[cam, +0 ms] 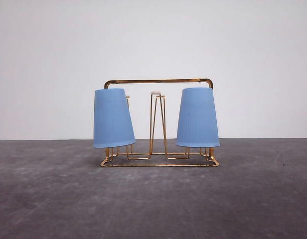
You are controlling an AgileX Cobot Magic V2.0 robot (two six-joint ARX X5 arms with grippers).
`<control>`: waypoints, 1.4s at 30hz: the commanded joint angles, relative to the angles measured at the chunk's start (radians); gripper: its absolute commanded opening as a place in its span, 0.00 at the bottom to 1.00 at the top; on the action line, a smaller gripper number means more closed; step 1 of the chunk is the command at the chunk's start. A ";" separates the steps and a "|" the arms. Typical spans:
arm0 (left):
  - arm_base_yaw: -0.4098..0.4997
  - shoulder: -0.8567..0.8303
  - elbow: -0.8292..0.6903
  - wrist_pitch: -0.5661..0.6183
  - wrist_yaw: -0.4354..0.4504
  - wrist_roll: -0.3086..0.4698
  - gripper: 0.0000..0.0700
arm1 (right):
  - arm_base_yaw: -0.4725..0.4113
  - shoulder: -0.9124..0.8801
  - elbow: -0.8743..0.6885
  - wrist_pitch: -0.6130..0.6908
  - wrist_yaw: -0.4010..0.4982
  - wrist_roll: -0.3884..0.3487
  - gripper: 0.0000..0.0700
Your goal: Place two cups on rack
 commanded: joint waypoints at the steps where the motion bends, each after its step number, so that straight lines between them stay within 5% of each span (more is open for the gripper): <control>1: 0.000 -0.001 -0.014 0.015 -0.003 0.008 0.00 | -0.001 -0.001 -0.003 0.010 0.001 -0.005 0.05; 42: 0.000 -0.001 -0.014 0.015 -0.003 0.009 0.00 | -0.001 -0.001 -0.003 0.010 0.001 -0.005 0.05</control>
